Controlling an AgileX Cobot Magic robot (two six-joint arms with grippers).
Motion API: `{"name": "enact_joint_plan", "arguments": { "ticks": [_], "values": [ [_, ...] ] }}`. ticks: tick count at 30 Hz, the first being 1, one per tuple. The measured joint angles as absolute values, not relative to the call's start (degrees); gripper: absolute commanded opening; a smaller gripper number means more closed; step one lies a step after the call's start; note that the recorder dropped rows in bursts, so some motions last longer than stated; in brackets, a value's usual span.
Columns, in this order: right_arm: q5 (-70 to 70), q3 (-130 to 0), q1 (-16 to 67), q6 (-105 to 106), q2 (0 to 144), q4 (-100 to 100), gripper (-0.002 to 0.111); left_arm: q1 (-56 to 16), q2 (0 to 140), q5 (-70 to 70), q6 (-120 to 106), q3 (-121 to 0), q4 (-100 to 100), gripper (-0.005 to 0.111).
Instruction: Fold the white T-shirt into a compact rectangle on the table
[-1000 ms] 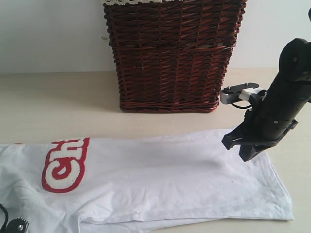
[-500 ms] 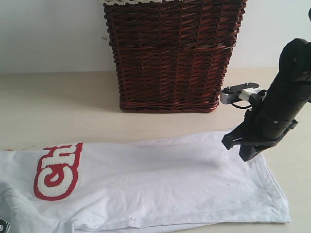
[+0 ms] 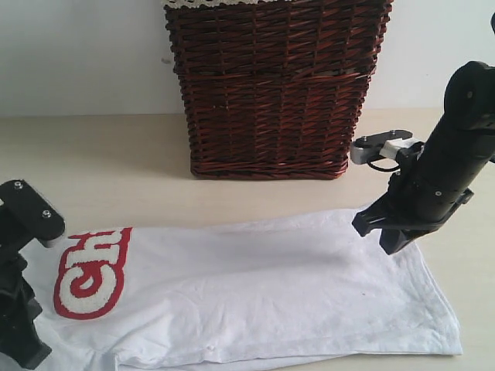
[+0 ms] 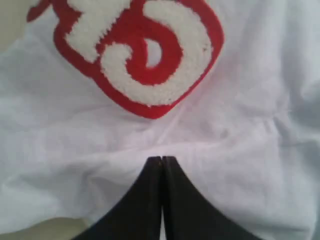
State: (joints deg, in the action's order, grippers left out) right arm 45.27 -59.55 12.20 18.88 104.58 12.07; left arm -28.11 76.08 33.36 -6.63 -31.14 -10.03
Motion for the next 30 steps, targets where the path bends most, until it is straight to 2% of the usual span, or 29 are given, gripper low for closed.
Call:
{"name": "enact_joint_plan", "arguments": {
  "ticks": [10, 20, 23, 27, 30],
  "values": [
    [44.63, -59.55, 12.2, 18.88, 104.58, 12.07, 0.0, -21.43, 94.42, 34.0, 5.75, -38.78, -9.9, 0.0],
    [40.75, -59.55, 12.2, 18.88, 104.58, 11.95, 0.0, -18.61, 99.44, 38.76, 7.58, -43.28, -9.43, 0.001],
    [40.75, -59.55, 12.2, 18.88, 104.58, 11.95, 0.0, -18.38, 97.12, 38.16, 7.71, -44.09, -9.43, 0.015],
    [40.64, -59.55, 12.2, 18.88, 104.58, 11.95, 0.0, -18.38, 91.21, 36.94, 8.21, -44.46, -9.43, 0.048],
    [40.64, -59.55, 12.2, 18.88, 104.58, 12.06, 0.0, -17.09, 87.55, 38.05, 9.12, -44.46, -9.43, 0.052]
  ]
}}
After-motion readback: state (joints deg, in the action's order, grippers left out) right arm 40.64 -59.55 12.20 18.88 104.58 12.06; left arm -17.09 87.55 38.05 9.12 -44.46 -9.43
